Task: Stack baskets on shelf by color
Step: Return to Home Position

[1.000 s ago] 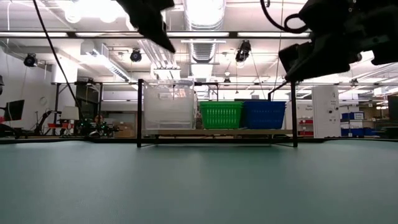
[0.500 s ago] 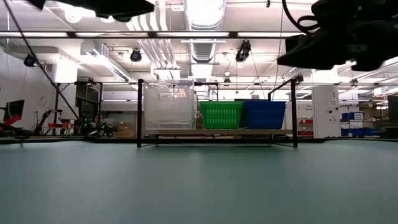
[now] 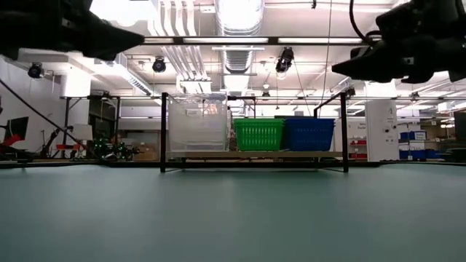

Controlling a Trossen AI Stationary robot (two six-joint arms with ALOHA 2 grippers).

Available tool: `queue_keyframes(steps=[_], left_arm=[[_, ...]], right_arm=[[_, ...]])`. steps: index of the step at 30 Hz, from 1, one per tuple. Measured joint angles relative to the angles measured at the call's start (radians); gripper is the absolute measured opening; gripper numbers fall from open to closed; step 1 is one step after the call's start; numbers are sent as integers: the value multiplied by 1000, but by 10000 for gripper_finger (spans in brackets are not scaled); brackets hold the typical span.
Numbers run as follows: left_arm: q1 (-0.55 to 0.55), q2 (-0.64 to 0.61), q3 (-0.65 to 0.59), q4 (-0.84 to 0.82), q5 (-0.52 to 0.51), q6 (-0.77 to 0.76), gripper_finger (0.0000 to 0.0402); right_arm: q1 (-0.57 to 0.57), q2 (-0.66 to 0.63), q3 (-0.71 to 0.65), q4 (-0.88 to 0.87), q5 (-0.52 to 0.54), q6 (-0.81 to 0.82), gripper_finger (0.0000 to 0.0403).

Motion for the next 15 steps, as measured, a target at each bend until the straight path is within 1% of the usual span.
queue_keyframes(steps=[3,7,10,15], left_arm=[[9,-64,-51,4,1,-25,3],[10,-119,-108,16,1,-75,3],[10,-151,-153,54,2,-77,3],[10,-238,-229,106,2,-76,3]], right_arm=[[-24,-36,-32,-1,-5,6,9],[-27,-93,-73,21,-6,10,9],[-27,-152,-100,41,-6,6,9],[-27,-267,-140,40,-7,21,9]])
